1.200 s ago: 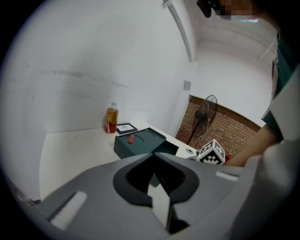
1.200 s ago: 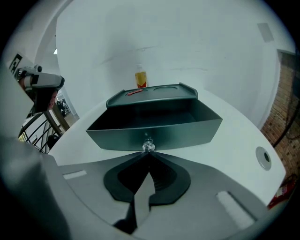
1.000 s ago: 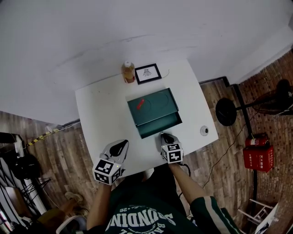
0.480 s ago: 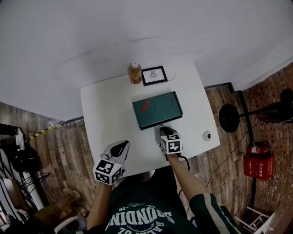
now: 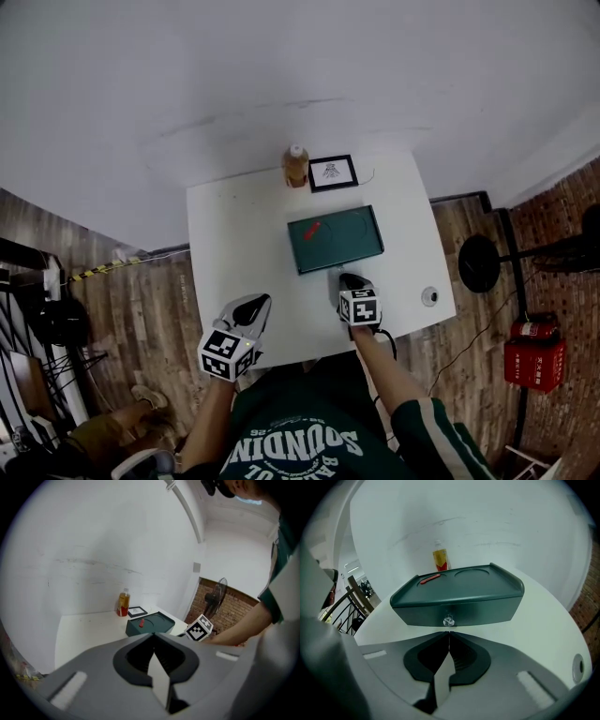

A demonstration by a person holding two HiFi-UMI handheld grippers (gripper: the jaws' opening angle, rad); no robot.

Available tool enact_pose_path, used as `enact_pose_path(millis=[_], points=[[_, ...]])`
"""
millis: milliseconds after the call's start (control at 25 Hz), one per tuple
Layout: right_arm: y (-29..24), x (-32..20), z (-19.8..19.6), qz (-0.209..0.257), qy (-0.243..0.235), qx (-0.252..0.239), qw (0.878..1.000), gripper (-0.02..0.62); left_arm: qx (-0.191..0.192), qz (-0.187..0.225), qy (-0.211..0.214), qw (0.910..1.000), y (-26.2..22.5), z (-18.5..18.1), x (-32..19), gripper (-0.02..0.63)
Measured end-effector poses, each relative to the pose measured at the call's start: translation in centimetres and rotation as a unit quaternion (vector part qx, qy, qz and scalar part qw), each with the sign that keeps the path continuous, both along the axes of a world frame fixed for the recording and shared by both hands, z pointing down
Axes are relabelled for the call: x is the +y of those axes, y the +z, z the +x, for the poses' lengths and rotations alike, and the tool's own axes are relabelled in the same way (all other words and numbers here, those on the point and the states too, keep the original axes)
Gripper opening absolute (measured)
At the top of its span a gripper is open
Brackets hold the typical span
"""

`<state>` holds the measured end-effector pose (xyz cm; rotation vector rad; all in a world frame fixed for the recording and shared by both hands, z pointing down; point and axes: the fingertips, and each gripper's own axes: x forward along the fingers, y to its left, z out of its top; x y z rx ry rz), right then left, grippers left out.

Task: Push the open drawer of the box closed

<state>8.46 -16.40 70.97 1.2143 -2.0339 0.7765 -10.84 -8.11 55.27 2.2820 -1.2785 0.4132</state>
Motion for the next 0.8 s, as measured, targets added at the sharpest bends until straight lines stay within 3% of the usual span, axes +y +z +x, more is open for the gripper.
enact_pose_path(millis=[160,360,560,800], points=[[-1.5,1.0,0.4,0.017,0.002,-0.005,1.000,0.002,0.001,0.019,0.003,0.9998,-1.0,-0.2,-0.3,0.054],[-6.4,1.5,0.2,0.083,-0.012,-0.019,0.996,0.002,0.006,0.041,0.017,0.9990,-2.2,0.1,-0.3,0.054],[-13.5,2.2,-1.2,0.178,-0.067,-0.011,0.982,0.002,0.011,0.063,0.028,0.9976,-3.7,0.4,-0.6,0.053],[-20.7,3.6,-1.9,0.241,-0.054,-0.076,0.966,0.002,0.011,0.086,0.042,0.9953,-5.4,0.9,-0.7,0.054]])
